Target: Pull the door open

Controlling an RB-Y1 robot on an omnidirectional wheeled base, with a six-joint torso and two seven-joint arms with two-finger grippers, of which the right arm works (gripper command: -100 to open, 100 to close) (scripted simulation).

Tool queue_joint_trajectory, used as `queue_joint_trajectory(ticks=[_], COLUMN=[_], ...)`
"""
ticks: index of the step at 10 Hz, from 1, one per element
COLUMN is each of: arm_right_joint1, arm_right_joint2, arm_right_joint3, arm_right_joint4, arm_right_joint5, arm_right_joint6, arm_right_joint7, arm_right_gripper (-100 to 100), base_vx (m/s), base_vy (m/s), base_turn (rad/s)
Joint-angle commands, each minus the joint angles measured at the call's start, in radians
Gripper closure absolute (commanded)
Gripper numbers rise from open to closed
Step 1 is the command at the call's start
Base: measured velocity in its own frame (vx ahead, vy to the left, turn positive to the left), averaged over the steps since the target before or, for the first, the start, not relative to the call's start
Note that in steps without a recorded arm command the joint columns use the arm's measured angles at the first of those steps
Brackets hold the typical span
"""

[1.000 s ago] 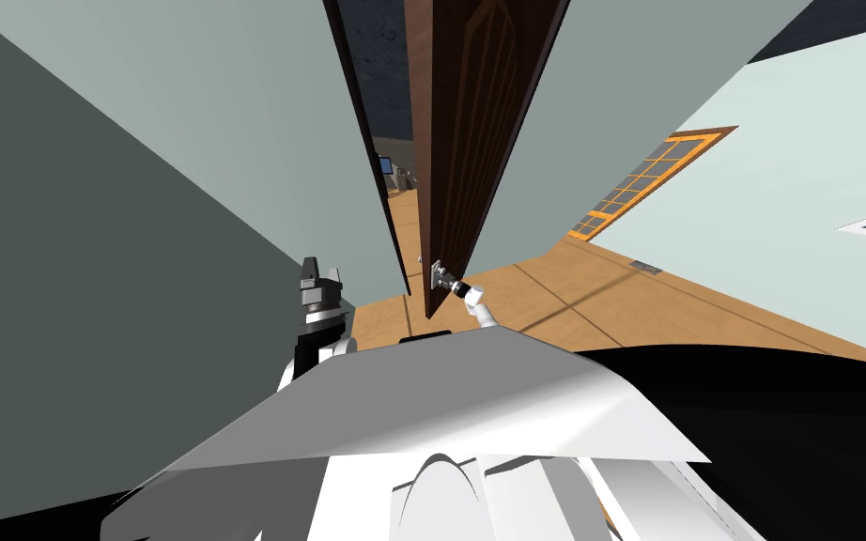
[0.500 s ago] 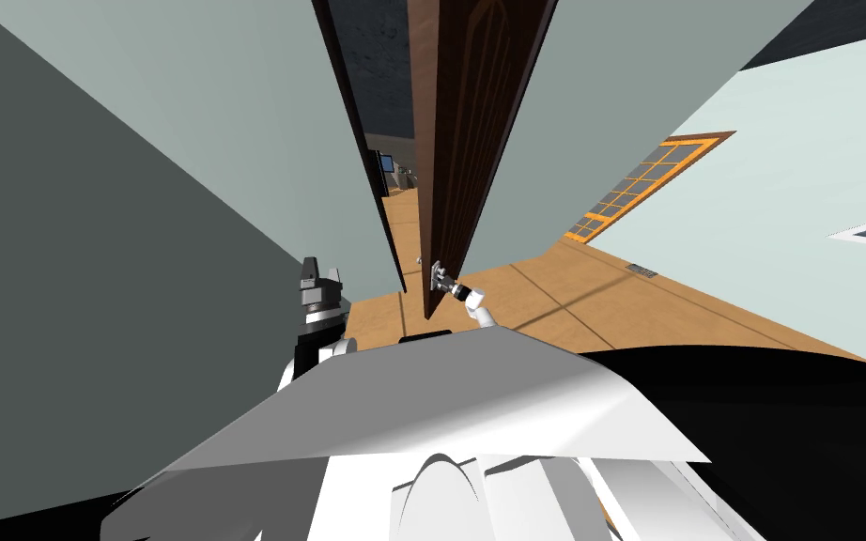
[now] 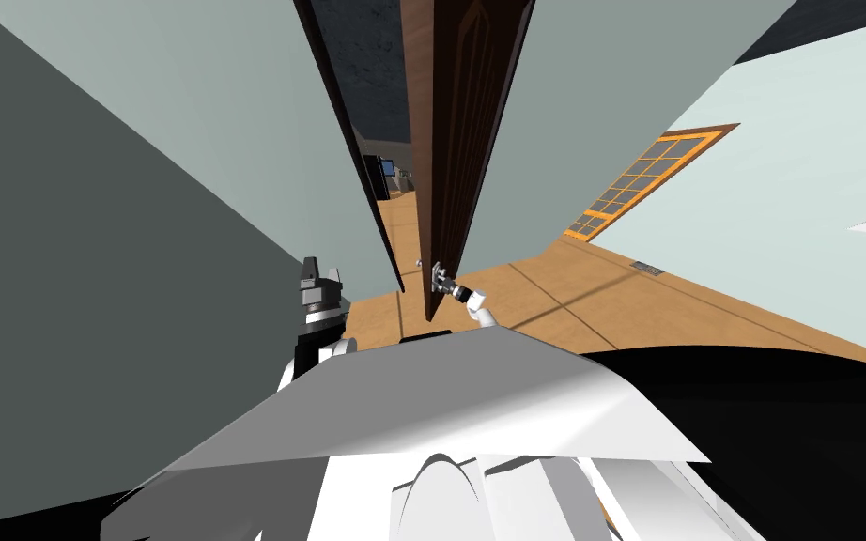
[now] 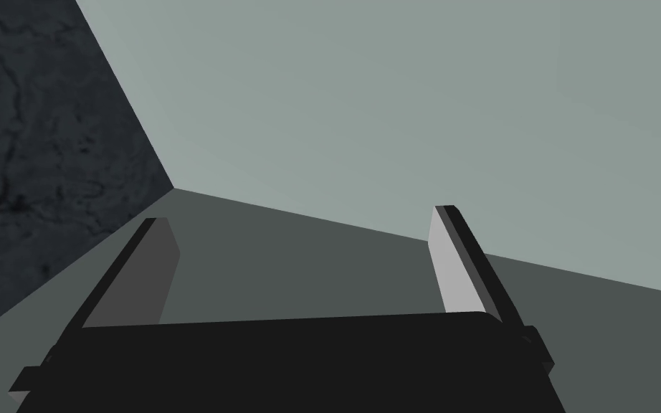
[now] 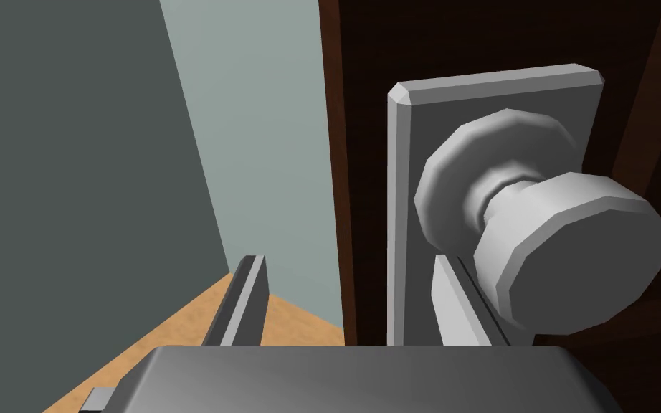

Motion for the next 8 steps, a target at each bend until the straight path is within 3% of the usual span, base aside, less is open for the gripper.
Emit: queue_joint_trajectory(ticks=[1,2,6,8], arm_right_joint1=[-0.035,-0.052,-0.052,-0.077], arm_right_joint2=[-0.011,-0.019,-0.019,-0.032], arm_right_joint3=[-0.015,-0.019,-0.019,-0.025], arm_right_joint4=[0.006,0.015,0.015,0.029], arm_right_joint5=[-0.007,-0.007,-0.007,-0.008], arm_right_joint6=[-0.011,-0.014,-0.014,-0.018], arm_right_joint7=[-0.006,-0.017,-0.017,-0.034], arm_right_gripper=[-100,-100,-100,-100], base_vx=[-0.005,0.013,0.018,0.000], base_vy=[-0.020,-0.020,-0.006,-0.024], base_turn=[0.016,0.039,0.005,0.035])
